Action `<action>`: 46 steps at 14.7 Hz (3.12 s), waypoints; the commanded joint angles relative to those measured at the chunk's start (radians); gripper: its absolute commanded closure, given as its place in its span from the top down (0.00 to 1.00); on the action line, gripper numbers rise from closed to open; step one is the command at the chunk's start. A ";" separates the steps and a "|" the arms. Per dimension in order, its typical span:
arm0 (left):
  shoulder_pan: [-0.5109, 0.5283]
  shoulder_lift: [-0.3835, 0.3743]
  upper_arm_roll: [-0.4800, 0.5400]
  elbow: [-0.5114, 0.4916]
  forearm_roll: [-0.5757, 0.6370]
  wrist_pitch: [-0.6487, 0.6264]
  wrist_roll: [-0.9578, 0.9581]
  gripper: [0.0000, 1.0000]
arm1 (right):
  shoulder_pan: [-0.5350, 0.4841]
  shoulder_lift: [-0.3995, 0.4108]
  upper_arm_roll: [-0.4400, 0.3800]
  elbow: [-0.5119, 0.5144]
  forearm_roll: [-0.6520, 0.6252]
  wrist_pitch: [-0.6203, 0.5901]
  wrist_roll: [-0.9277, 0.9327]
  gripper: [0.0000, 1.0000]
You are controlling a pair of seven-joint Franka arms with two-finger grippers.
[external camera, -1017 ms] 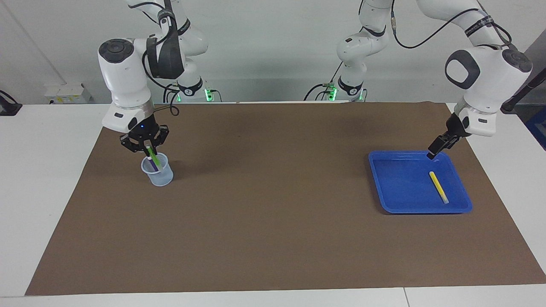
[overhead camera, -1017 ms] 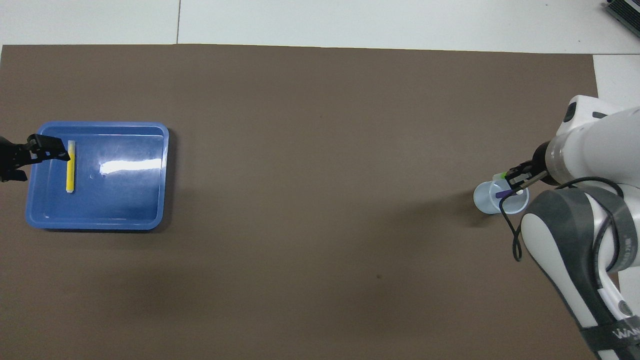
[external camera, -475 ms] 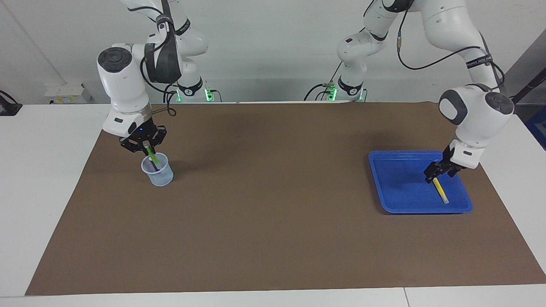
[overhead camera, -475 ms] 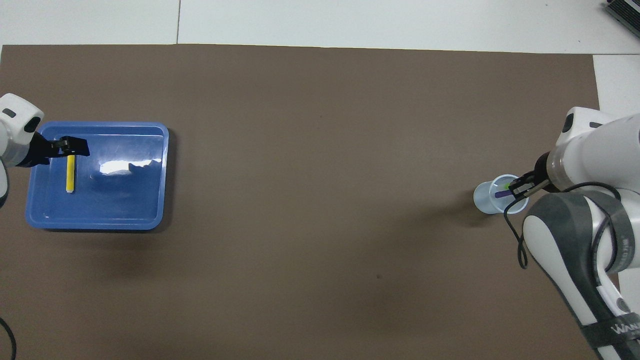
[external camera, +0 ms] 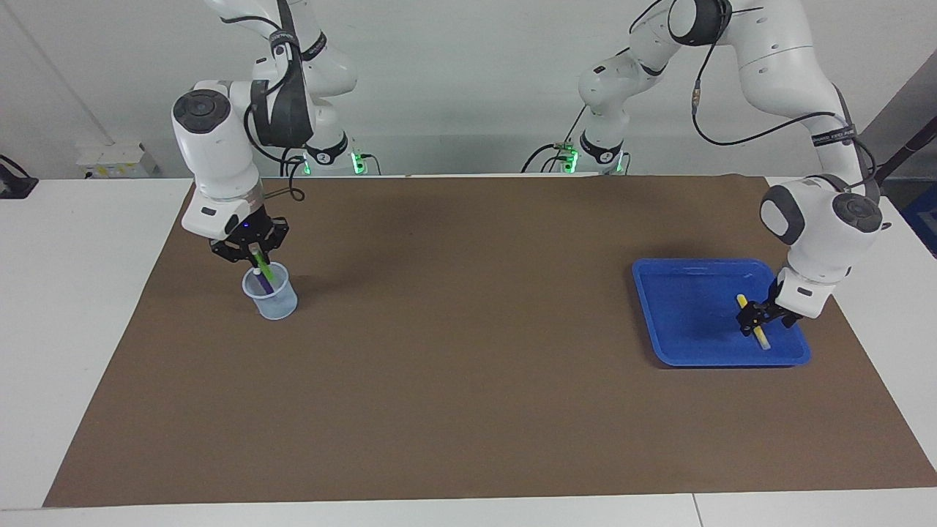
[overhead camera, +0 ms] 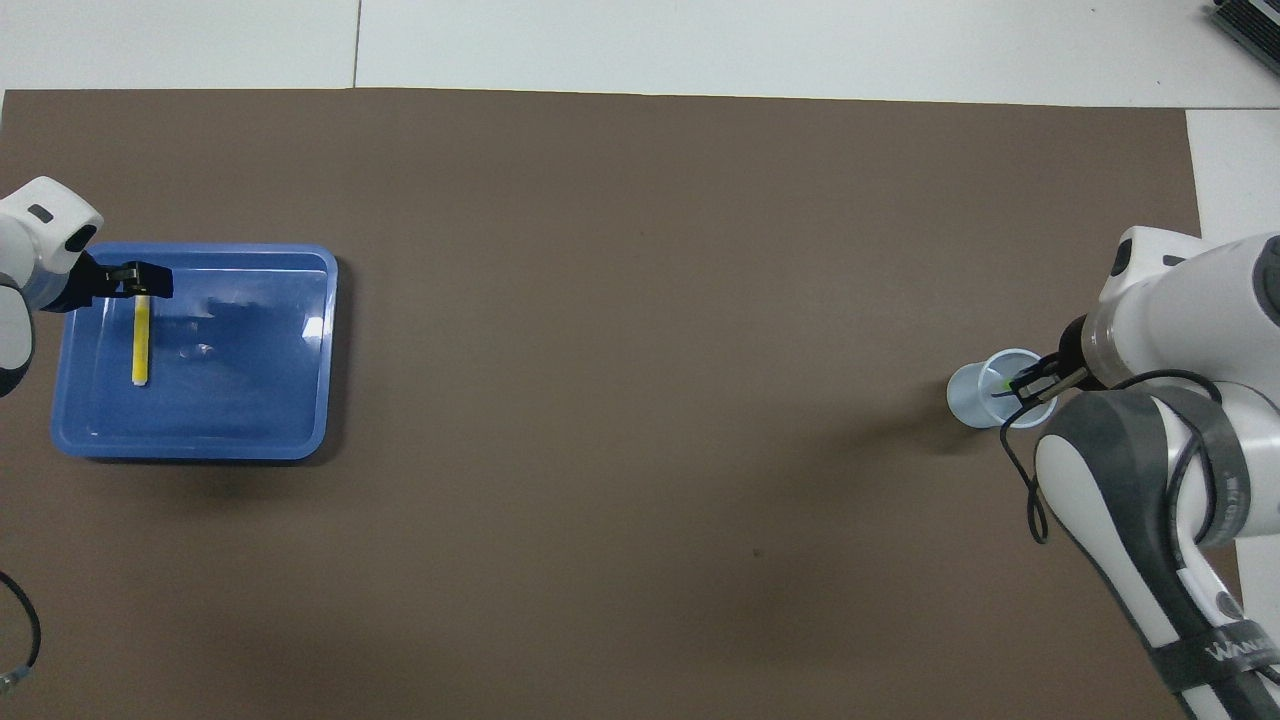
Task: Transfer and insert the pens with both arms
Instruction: 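Insert the green pen into the cup while the left gripper grasps the yellow pen, then lift the yellow pen with the left gripper while the right gripper approaches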
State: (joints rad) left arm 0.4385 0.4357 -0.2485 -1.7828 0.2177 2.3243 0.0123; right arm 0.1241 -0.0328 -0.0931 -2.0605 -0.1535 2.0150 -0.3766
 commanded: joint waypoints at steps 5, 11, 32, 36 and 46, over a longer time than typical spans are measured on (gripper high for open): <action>0.032 0.044 -0.018 0.007 -0.063 -0.002 0.021 1.00 | -0.030 0.027 0.007 -0.088 -0.024 0.122 -0.016 0.00; 0.049 0.034 -0.018 -0.043 -0.064 -0.002 0.025 1.00 | -0.040 0.028 0.007 -0.095 -0.026 0.126 -0.030 0.00; -0.006 0.040 -0.014 0.109 -0.173 -0.206 -0.052 0.00 | -0.038 -0.029 0.009 -0.010 -0.015 -0.034 -0.025 1.00; -0.032 0.034 -0.015 0.184 -0.179 -0.324 -0.194 0.00 | -0.034 -0.048 0.010 0.043 -0.005 -0.111 -0.021 1.00; -0.095 -0.101 -0.028 0.186 -0.375 -0.477 -0.782 0.00 | -0.032 -0.075 0.010 0.197 0.098 -0.291 -0.012 1.00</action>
State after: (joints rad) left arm 0.3722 0.3632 -0.2835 -1.5851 -0.1050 1.8685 -0.6431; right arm 0.0987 -0.1064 -0.0871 -1.9084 -0.0925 1.7713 -0.3905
